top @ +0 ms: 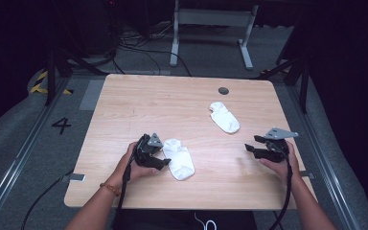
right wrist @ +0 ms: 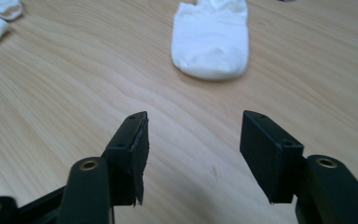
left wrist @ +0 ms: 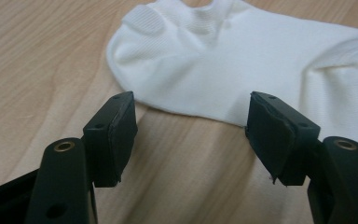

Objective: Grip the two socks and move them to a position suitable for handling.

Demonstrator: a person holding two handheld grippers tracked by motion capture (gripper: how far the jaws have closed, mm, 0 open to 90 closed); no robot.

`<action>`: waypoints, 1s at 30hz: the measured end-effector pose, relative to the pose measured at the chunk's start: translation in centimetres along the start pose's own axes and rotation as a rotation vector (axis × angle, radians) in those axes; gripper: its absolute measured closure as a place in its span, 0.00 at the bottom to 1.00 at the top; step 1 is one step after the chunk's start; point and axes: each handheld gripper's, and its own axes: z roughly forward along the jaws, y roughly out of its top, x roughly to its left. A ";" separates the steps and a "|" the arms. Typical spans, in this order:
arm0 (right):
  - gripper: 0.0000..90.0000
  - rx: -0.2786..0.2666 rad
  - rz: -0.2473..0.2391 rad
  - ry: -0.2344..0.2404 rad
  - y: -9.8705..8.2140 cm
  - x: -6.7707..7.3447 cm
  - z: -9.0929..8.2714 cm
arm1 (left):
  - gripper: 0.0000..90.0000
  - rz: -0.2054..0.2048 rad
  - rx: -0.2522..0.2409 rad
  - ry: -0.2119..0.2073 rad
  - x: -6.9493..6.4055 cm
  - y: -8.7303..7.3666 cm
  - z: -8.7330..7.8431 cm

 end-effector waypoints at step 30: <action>0.72 0.123 -0.010 0.011 4.5 -0.3 10.0 | 0.33 0.012 -0.086 -0.005 0.5 -0.8 0.5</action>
